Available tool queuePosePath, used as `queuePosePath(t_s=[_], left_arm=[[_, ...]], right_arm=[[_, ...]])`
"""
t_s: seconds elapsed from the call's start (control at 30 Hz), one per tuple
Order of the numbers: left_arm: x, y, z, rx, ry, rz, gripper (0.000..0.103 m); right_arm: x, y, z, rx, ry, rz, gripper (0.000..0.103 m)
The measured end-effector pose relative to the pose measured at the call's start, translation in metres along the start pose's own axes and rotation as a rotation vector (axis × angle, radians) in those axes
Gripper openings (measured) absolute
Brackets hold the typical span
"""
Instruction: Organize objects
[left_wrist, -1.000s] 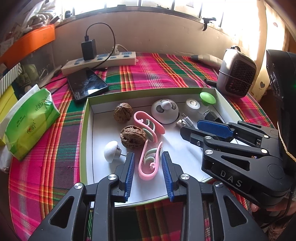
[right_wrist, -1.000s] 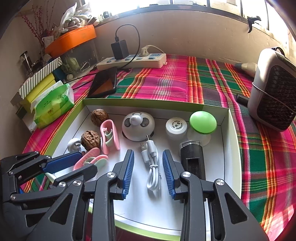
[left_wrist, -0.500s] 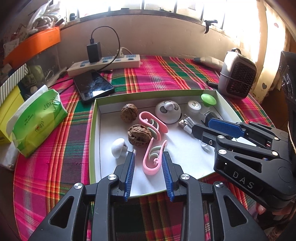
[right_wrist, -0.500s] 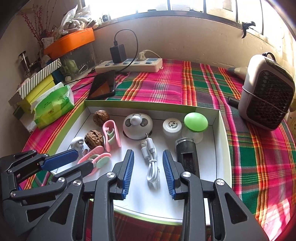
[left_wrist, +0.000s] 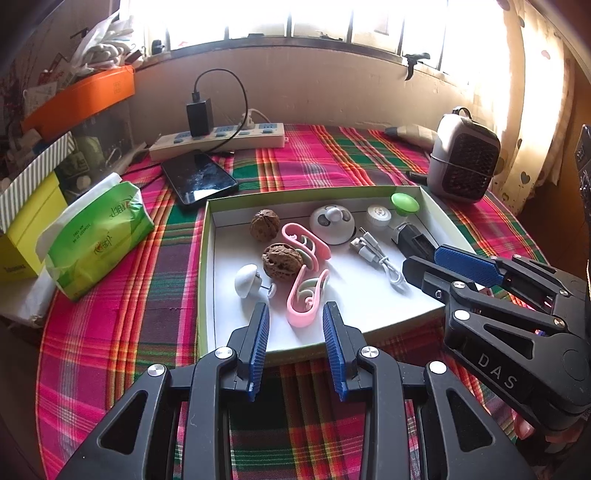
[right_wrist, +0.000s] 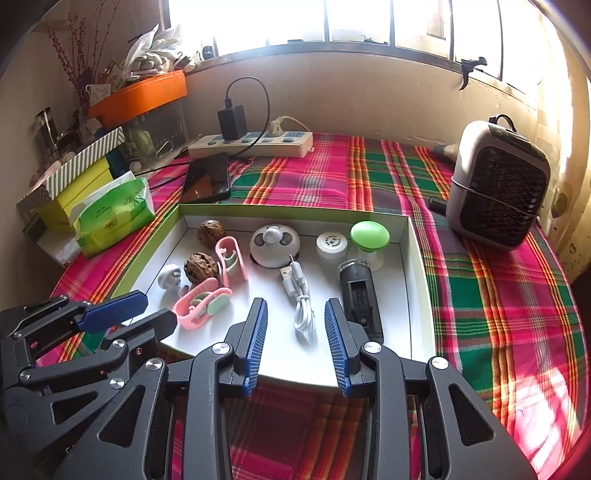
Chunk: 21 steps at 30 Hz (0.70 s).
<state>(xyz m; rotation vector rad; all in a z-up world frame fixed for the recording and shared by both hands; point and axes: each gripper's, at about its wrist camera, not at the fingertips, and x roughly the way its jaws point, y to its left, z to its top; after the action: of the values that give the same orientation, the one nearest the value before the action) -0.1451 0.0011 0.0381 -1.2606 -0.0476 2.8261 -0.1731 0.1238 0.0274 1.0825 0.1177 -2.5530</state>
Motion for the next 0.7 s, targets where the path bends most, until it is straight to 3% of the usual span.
queuePosePath(t_s=[0.7], left_arm=[[-0.039,-0.007,-0.036,0.001,-0.034,0.016,0.028]], right_arm=[[-0.05,0.01,-0.036,0.011,-0.053,-0.051,0.036]])
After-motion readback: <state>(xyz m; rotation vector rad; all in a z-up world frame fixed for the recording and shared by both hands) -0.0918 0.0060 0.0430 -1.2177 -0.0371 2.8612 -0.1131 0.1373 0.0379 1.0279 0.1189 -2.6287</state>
